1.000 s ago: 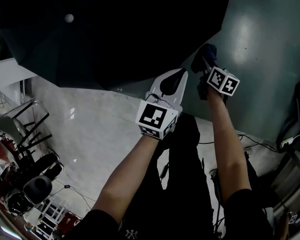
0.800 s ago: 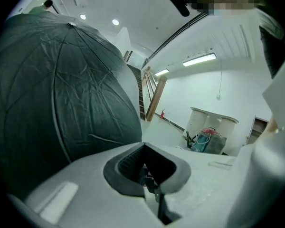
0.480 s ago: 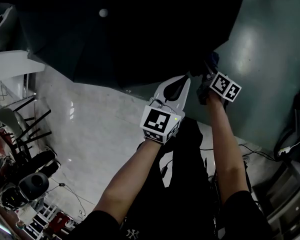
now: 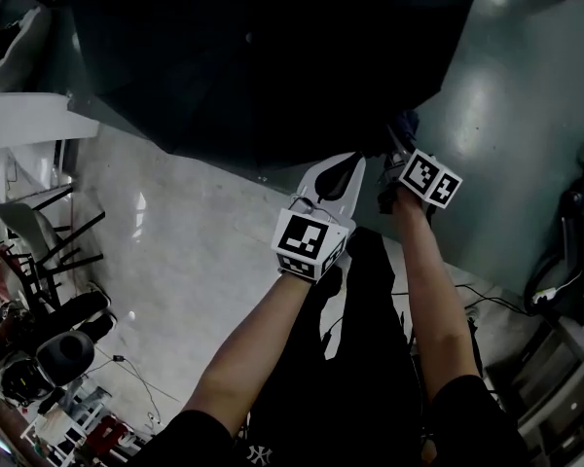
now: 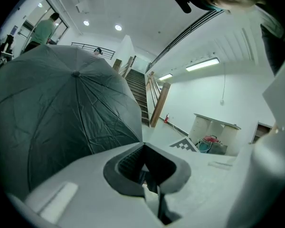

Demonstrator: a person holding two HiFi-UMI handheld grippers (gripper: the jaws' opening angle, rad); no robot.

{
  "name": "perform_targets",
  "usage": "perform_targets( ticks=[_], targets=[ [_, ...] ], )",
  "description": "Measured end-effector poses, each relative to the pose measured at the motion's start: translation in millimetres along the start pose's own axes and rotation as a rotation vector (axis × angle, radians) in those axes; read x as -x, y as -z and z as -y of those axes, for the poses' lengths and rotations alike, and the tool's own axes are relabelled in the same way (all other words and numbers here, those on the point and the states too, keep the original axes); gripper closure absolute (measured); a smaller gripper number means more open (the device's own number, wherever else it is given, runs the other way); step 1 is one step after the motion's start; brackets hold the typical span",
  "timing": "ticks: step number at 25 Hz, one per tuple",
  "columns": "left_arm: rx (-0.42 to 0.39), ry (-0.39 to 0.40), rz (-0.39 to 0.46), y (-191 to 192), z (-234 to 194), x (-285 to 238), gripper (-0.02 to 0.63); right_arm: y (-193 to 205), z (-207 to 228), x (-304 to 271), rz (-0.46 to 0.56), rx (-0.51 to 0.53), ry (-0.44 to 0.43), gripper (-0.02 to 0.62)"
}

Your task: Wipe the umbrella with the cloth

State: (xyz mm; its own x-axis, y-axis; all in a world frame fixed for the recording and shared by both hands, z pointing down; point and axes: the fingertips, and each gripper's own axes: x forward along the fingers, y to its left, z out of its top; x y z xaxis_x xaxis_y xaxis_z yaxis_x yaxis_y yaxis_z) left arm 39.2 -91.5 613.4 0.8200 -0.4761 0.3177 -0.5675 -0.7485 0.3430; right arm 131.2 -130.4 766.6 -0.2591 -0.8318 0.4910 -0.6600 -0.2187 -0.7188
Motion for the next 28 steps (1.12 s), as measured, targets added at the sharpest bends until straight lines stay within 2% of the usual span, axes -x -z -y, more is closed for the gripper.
perform_targets(
  ticks=[14, 21, 28],
  targets=[
    [-0.001, -0.07, 0.038, -76.7, -23.2, 63.4, 0.604, -15.0, -138.4, -7.2, -0.046, 0.07, -0.044, 0.515],
    [0.0, -0.117, 0.066, -109.2, -45.2, 85.5, 0.604, -22.7, -209.4, -22.4, -0.086, 0.125, -0.122, 0.515],
    [-0.013, -0.156, 0.089, -135.0, -65.5, 105.1, 0.604, -30.2, -261.9, -43.5, -0.112, 0.149, -0.186, 0.515]
  ],
)
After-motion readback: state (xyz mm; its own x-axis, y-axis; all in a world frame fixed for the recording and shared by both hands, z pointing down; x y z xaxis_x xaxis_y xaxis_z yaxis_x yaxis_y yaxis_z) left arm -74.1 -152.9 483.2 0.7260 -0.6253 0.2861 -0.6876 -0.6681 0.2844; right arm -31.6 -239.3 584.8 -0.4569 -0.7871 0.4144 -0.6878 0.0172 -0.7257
